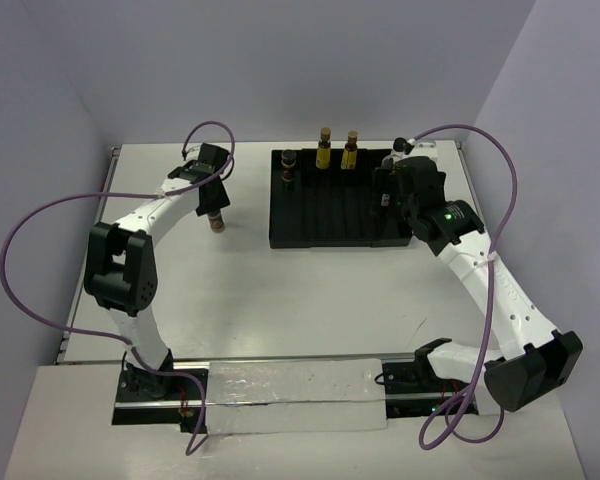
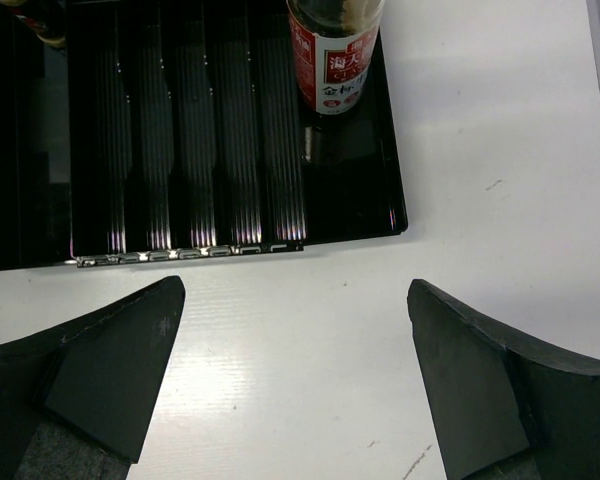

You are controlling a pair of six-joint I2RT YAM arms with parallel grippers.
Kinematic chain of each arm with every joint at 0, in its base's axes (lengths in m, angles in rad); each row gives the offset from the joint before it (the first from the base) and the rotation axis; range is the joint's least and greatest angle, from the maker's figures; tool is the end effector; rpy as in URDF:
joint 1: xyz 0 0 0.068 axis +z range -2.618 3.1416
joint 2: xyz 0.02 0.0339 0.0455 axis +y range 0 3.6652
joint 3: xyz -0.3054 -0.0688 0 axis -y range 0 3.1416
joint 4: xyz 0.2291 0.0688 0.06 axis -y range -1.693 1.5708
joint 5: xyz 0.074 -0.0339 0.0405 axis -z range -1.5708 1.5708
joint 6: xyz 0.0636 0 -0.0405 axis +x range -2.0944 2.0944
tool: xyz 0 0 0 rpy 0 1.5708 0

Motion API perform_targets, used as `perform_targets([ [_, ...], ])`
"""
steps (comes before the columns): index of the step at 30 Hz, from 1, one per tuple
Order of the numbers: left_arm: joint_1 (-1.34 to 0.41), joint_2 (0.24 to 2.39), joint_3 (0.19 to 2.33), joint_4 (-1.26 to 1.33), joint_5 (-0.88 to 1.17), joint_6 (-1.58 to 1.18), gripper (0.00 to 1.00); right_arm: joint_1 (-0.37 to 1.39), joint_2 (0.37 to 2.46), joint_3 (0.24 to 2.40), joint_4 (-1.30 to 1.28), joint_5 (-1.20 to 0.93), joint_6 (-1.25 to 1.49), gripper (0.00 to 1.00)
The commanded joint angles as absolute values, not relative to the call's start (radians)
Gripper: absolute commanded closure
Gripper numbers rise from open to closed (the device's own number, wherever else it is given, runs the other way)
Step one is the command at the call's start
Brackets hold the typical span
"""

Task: Organize the condiment bottles

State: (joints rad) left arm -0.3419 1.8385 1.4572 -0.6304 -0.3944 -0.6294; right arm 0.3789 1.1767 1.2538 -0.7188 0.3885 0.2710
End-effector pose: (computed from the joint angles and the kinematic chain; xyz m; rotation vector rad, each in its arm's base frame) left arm 0.3908 -0.1132 0.2659 -0.4938 2.4229 0.1054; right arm 0.2254 0.0638 0.3934 0.0956 2.1563 -0.0568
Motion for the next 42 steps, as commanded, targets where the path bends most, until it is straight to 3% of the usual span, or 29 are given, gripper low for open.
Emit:
perform_targets([
  [1, -0.394, 1.796, 1.592, -0.663, -0.382, -0.574, 0.9, 0.376, 1.151, 1.286, -0.695, 0.392, 0.27, 0.0],
  [11, -0.501, 1.96, 1.964, -0.722, -0.281, -0.523, 0.9, 0.376, 1.082, 1.302, -0.74, 0.428, 0.27, 0.0],
  [19, -0.539, 2.115, 2.103, -0.691, -0.193, -0.513, 0.9, 0.373, 1.036, 1.318, -0.784, 0.471, 0.27, 0.0],
  [42, -0.564, 2.289, 2.162, -0.639, -0.233, -0.474, 0.9, 0.376, 1.055, 1.309, -0.803, 0.449, 0.27, 0.0],
])
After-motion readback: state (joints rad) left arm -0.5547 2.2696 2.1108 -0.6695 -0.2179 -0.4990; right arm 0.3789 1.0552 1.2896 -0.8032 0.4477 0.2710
